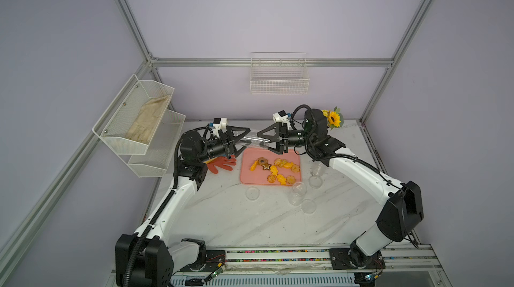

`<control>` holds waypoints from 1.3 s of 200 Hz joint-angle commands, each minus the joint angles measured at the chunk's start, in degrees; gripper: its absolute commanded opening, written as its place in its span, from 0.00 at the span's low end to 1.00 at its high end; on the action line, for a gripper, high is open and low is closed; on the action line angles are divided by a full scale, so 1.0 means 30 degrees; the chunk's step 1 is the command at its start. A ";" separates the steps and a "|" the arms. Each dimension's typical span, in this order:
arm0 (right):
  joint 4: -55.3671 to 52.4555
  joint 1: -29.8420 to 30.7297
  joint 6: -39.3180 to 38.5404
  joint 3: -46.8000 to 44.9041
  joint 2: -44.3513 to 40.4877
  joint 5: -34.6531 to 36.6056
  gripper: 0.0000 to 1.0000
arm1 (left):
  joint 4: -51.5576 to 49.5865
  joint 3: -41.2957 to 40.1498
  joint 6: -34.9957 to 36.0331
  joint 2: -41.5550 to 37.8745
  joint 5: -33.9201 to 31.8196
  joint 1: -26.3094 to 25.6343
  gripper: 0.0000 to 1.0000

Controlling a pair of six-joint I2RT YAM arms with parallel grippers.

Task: Pour the cookies out of the jar
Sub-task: Place the jar at the center of the board.

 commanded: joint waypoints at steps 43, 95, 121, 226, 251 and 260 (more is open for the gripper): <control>-0.0066 0.0059 -0.0013 0.0163 -0.0163 -0.0397 0.67 | -0.0442 -0.0322 0.0703 -0.0423 0.0376 0.0532 1.00; -1.0436 -0.1042 -0.5887 0.2169 -0.0267 0.0271 0.60 | -1.6030 0.3497 1.0767 -0.2209 -0.3490 0.1778 1.00; -2.0021 -0.0819 -1.1847 0.5561 0.1324 0.2840 0.60 | -2.2233 0.5794 1.4979 -0.2779 -0.8001 0.2089 1.00; -3.4288 0.4943 -1.8588 1.4416 0.9744 1.5592 0.60 | -2.2985 0.5428 1.5728 -0.3383 -0.8028 0.2283 1.00; -3.3808 0.5564 -1.8152 1.3789 1.0120 1.6146 0.60 | -2.3149 0.5264 1.5876 -0.3526 -0.8160 0.2291 1.00; -3.3702 0.5773 -1.8014 1.3640 1.0283 1.6348 0.60 | -2.3237 0.5210 1.5952 -0.3560 -0.8255 0.2309 1.00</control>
